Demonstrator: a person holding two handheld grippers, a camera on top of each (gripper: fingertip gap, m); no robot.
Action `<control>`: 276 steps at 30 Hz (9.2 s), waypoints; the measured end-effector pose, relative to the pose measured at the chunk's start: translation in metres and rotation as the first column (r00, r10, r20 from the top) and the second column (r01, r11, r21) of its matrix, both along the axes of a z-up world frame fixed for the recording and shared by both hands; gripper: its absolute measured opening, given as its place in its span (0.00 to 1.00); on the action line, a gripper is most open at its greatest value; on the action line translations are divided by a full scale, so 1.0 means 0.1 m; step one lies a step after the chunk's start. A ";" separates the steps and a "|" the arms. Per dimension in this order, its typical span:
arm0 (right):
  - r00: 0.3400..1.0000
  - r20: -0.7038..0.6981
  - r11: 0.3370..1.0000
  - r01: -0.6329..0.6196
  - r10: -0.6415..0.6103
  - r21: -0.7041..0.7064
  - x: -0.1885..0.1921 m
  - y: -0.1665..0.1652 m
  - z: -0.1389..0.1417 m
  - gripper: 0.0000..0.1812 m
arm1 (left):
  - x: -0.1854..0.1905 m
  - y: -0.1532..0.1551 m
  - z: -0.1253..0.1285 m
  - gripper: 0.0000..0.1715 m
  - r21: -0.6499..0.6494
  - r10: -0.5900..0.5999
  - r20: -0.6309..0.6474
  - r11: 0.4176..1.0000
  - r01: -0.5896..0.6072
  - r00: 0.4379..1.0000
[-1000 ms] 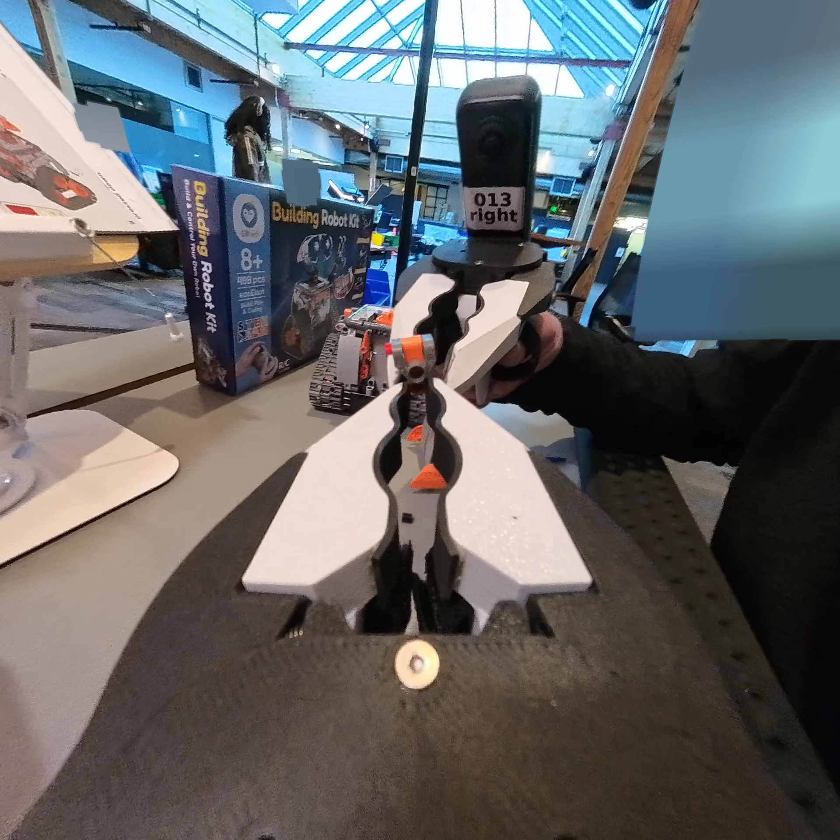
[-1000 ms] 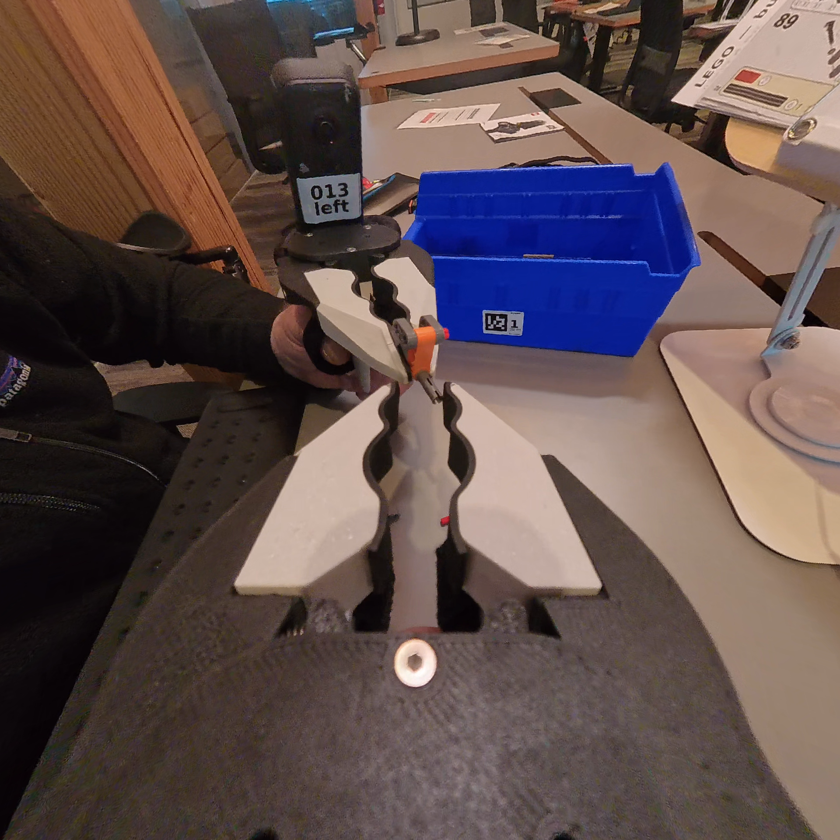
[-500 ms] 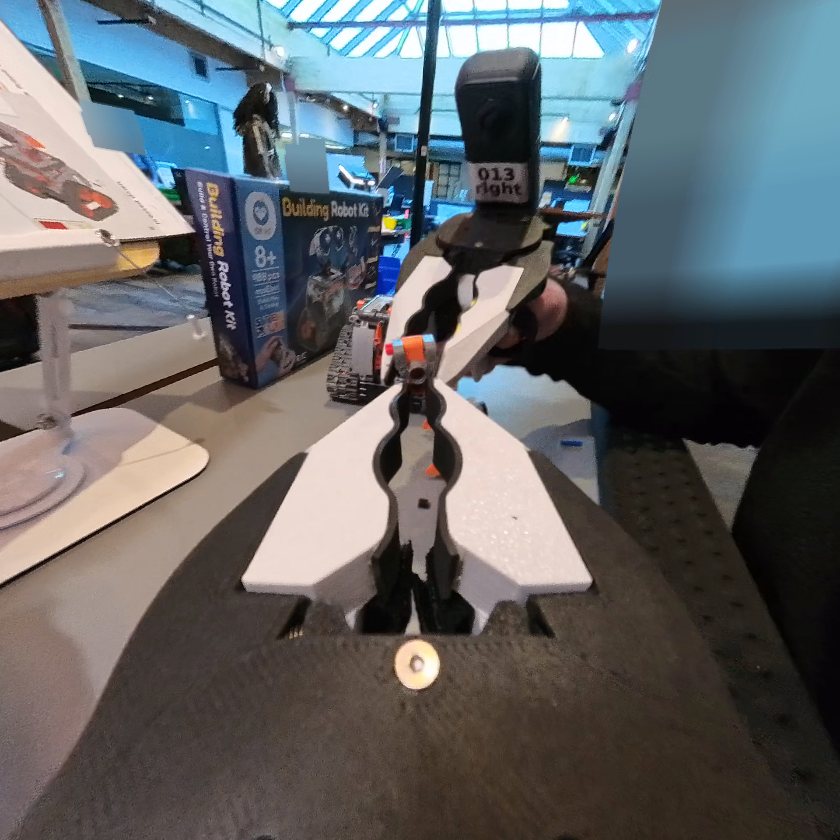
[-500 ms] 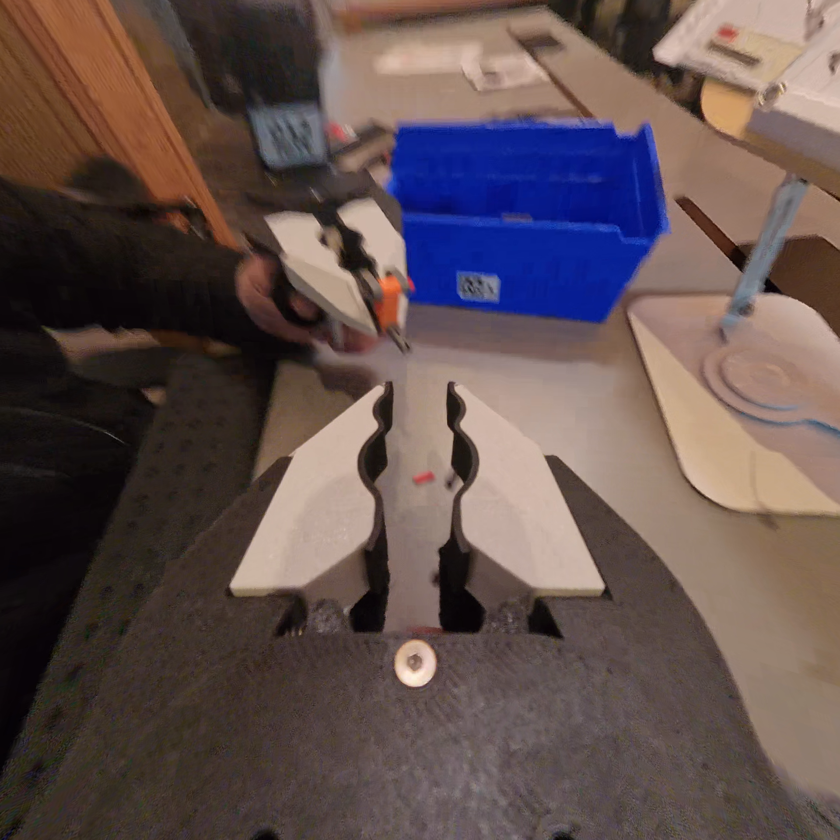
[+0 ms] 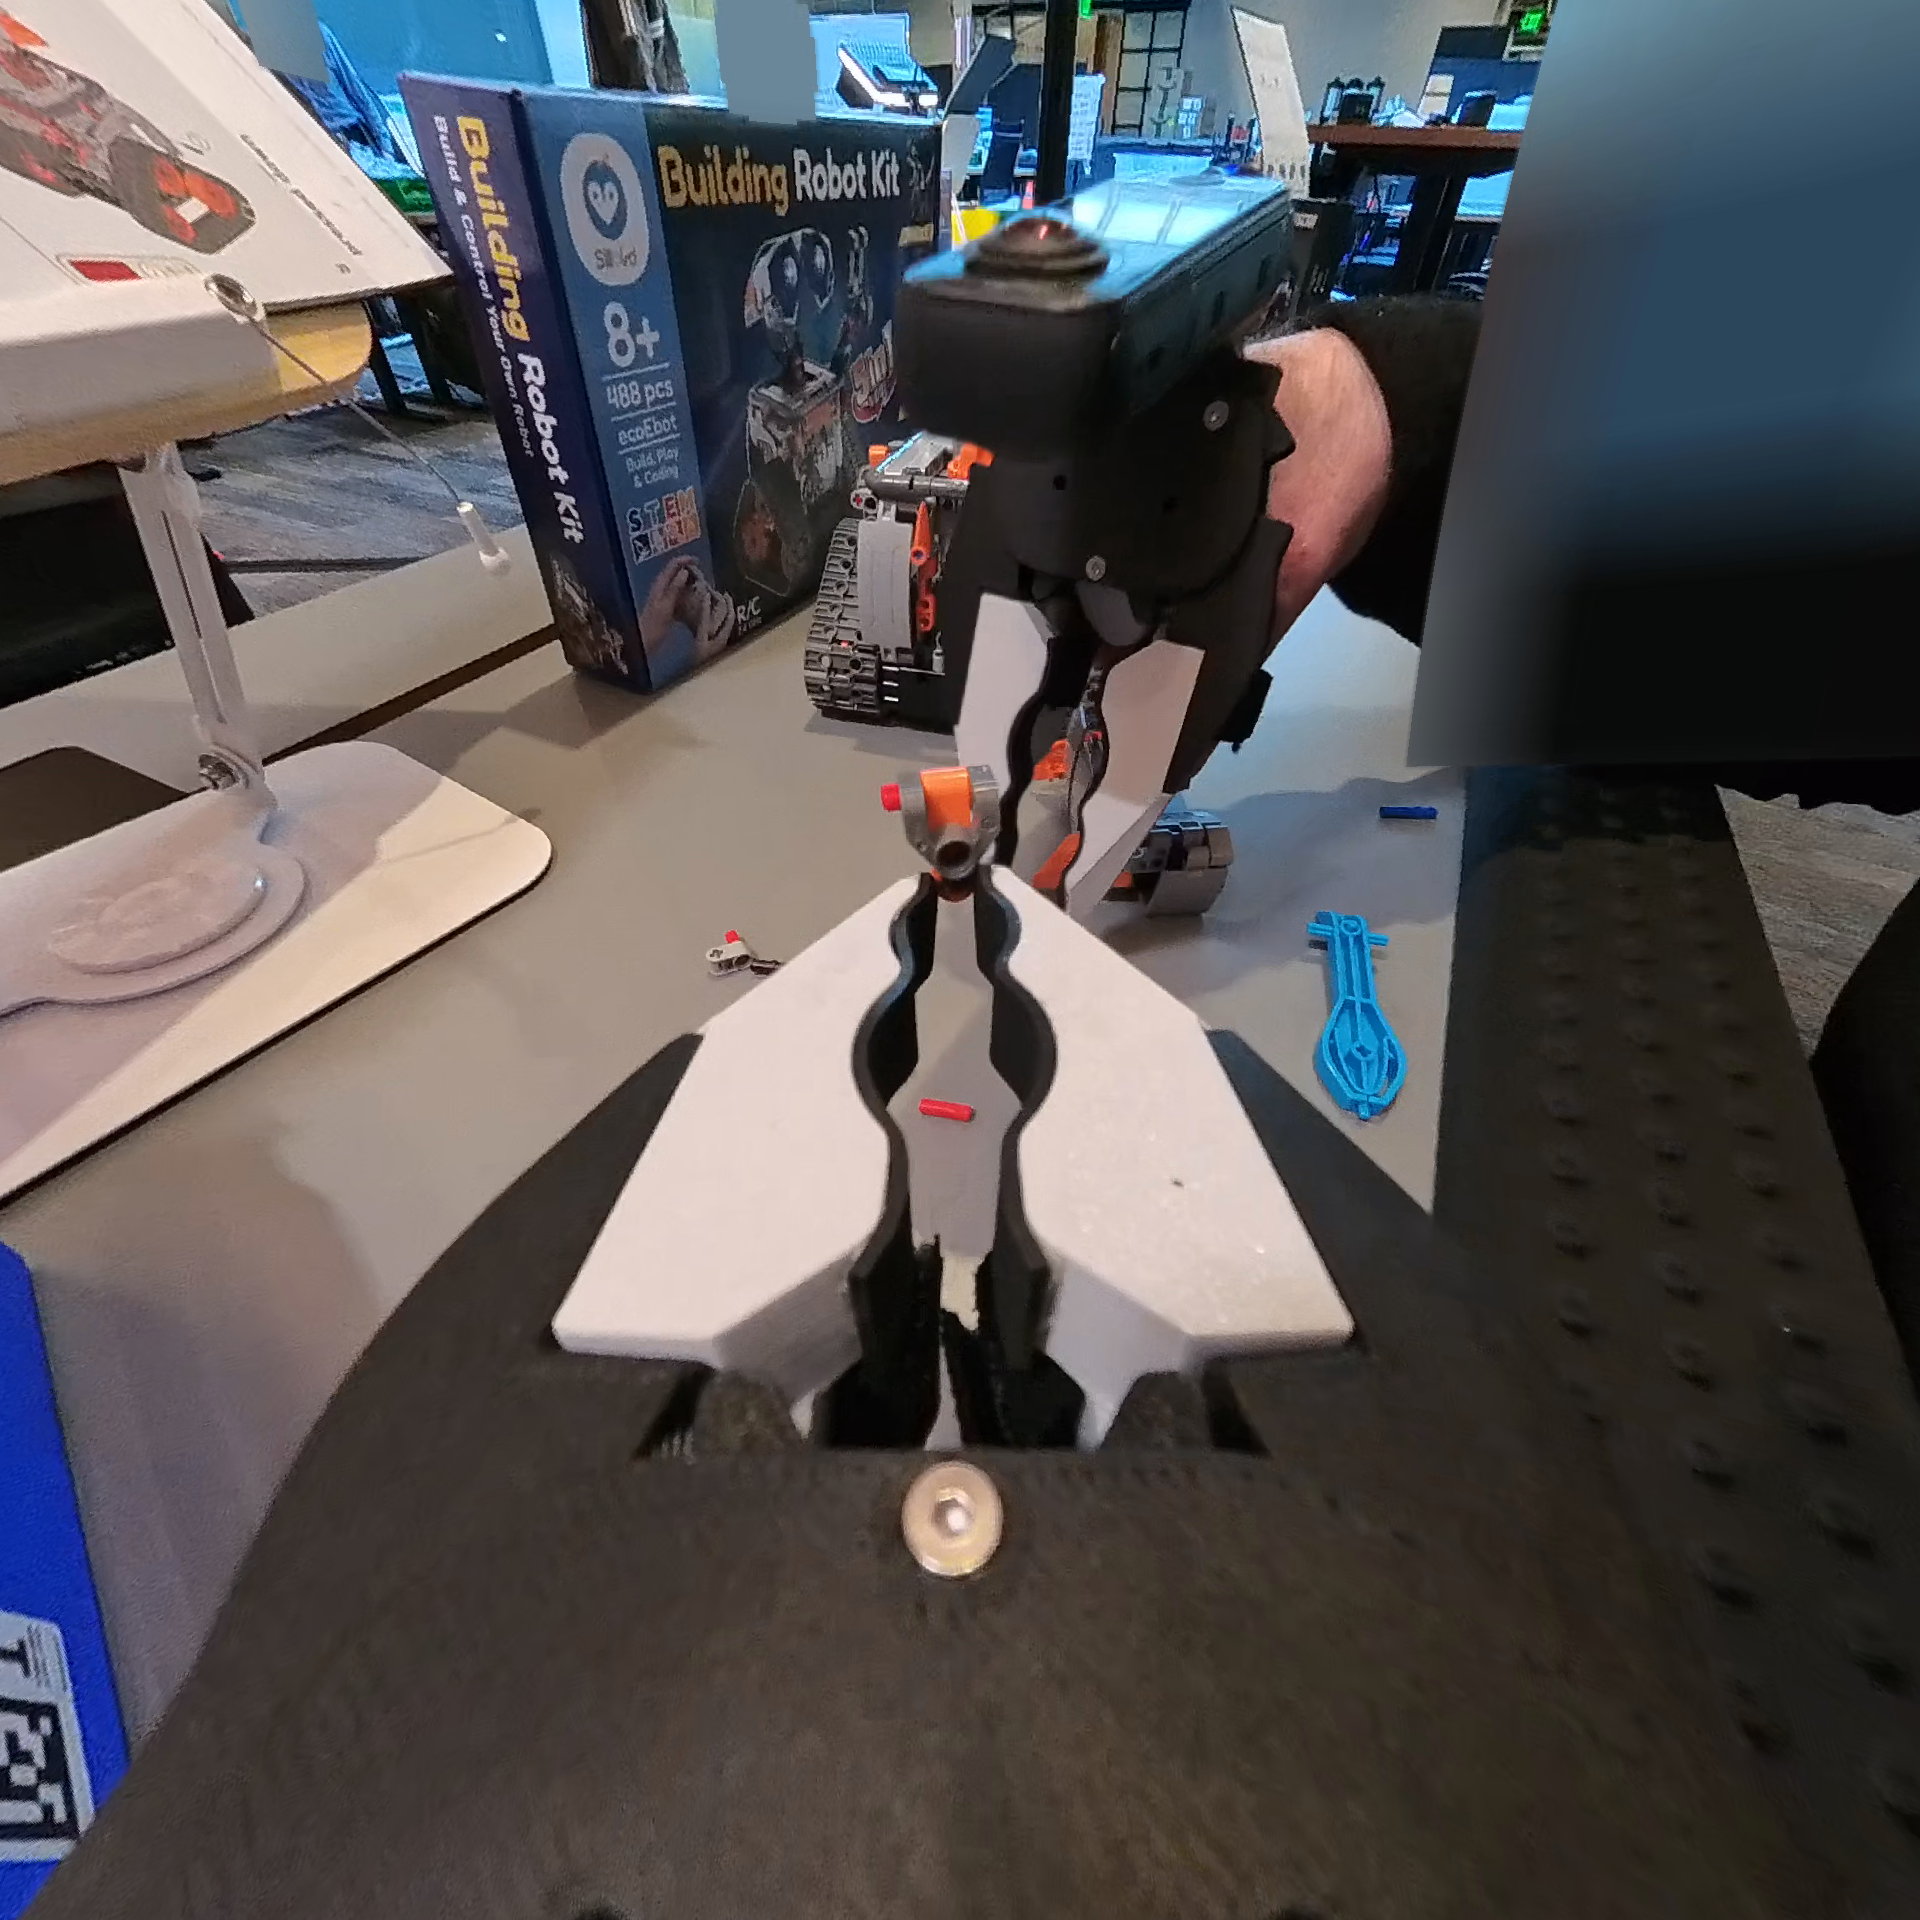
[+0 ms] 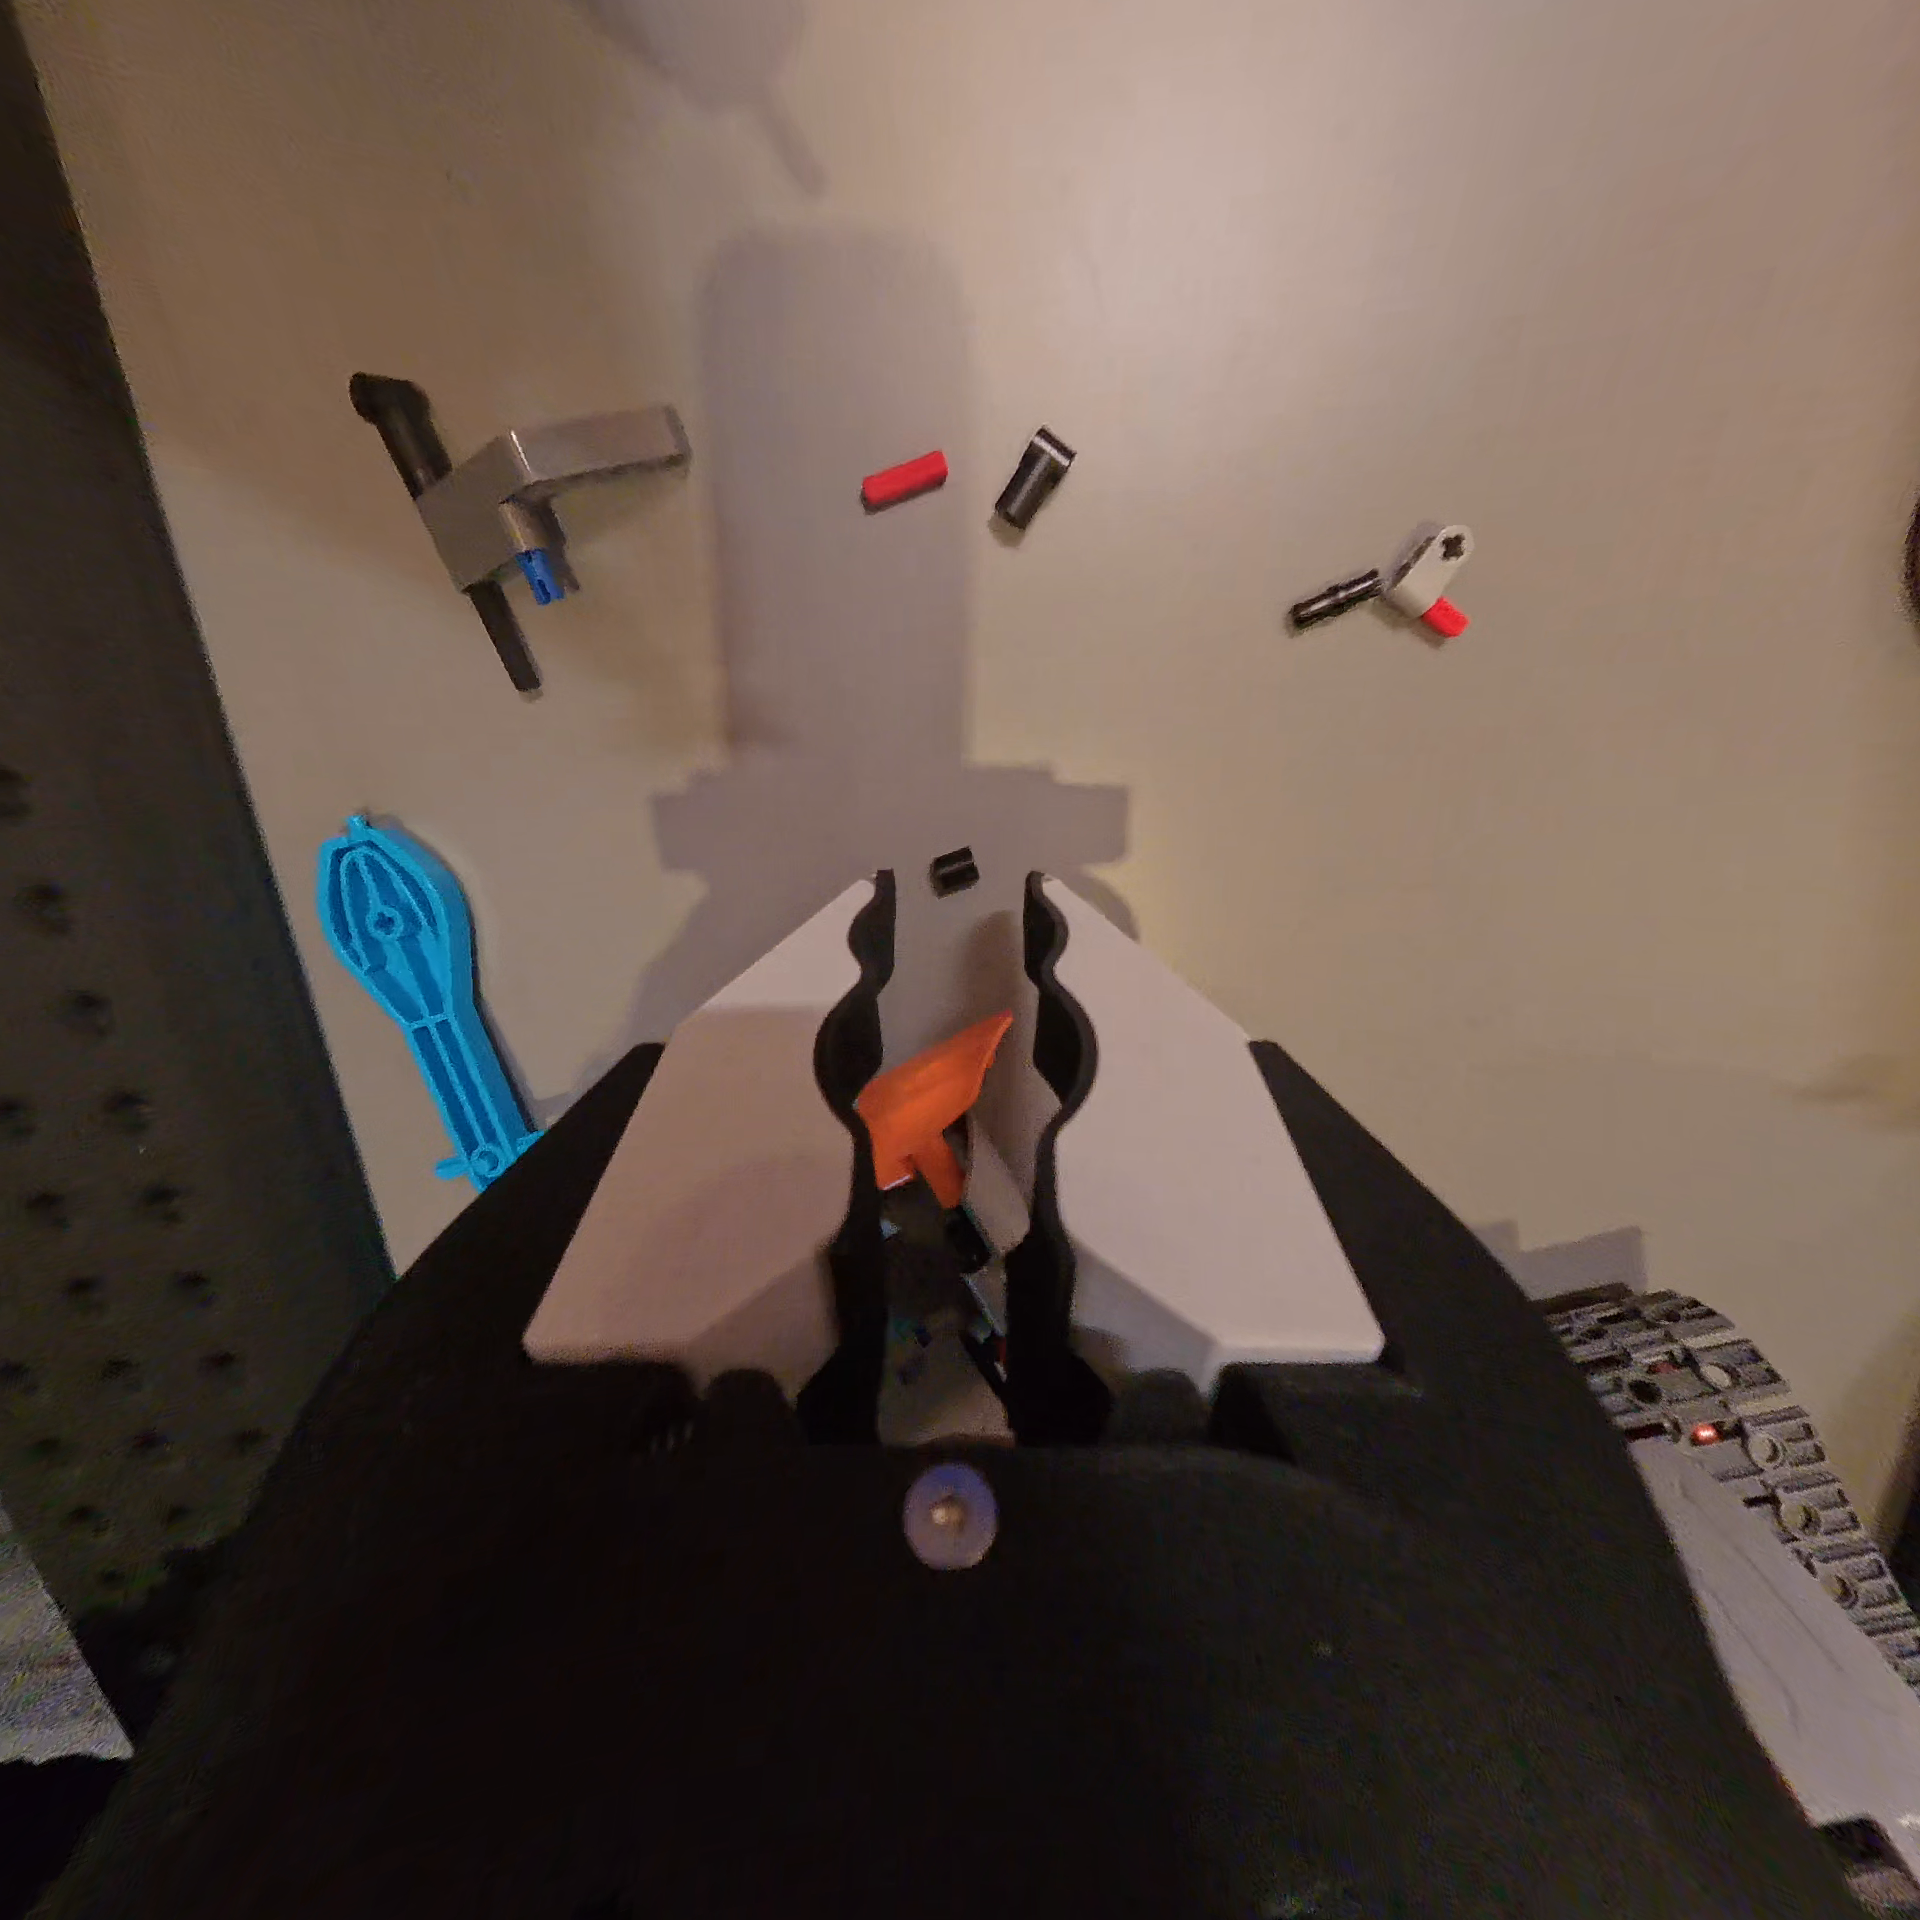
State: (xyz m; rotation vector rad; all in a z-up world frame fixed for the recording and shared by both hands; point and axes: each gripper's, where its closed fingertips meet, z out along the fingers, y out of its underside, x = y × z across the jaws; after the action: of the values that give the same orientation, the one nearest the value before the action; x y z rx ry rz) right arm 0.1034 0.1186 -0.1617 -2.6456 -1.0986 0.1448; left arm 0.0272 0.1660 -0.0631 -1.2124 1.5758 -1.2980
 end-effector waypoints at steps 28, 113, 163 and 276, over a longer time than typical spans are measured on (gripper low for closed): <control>0.943 -0.039 0.942 -0.328 0.331 0.075 -0.63 0.00 -0.04 0.07 | -0.09 0.04 -0.01 0.03 0.040 0.018 -0.016 0.999 -0.017 1.000; 0.941 -0.213 0.941 -0.201 0.263 0.272 -0.91 0.23 0.17 0.02 | -0.13 0.11 -0.02 0.03 -0.047 0.011 -0.007 0.999 -0.012 1.000; 0.912 0.111 0.650 -0.363 0.396 0.667 -0.77 0.26 0.84 0.02 | -0.11 -0.25 -0.11 0.02 -0.175 -0.200 -0.024 0.966 0.192 0.980; 0.835 -0.424 0.826 -0.063 0.351 0.560 -0.93 0.16 1.03 0.07 | -0.13 -0.35 0.04 0.02 -0.155 -0.216 0.108 0.960 0.231 0.970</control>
State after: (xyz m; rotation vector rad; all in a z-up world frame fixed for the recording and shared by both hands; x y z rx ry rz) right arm 0.0108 0.1345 -0.0583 -1.8294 -1.0523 0.4888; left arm 0.0139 0.1314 -0.0586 -1.0801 1.5997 -1.6358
